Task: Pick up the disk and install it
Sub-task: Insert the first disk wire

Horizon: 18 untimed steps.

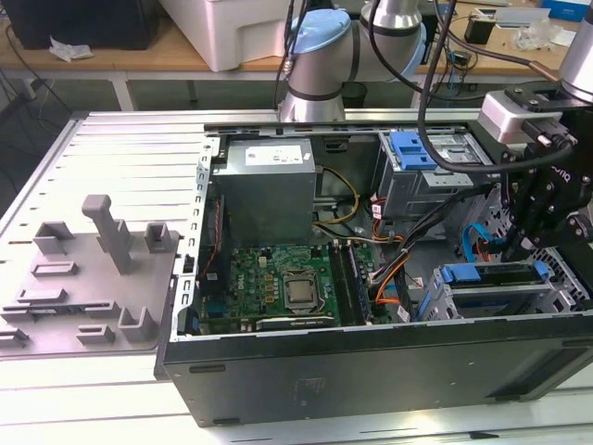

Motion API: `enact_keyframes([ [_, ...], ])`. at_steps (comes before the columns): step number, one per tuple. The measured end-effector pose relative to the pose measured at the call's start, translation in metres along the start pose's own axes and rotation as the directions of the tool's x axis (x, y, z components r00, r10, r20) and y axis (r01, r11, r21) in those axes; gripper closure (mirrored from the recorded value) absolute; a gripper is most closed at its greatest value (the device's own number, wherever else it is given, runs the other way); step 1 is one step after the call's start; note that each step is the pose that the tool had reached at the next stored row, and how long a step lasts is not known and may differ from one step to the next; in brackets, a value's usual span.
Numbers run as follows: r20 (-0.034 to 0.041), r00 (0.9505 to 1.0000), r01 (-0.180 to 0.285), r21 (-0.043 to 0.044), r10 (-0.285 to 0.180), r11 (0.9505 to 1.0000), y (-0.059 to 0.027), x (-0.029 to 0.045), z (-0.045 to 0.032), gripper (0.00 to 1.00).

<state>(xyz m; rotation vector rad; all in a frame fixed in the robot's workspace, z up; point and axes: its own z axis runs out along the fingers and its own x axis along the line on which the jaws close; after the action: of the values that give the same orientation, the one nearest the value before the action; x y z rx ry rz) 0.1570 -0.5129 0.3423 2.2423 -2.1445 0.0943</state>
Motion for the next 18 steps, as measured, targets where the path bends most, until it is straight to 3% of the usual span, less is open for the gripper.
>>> enact_keyframes([
  [6,0.0008,1.0,0.0,0.0,0.0,1.0,0.0,0.0002,0.0,0.83],
  [18,0.0163,0.9999,0.0,0.0007,0.0,1.0,0.0003,0.0064,-0.0004,0.83],
])
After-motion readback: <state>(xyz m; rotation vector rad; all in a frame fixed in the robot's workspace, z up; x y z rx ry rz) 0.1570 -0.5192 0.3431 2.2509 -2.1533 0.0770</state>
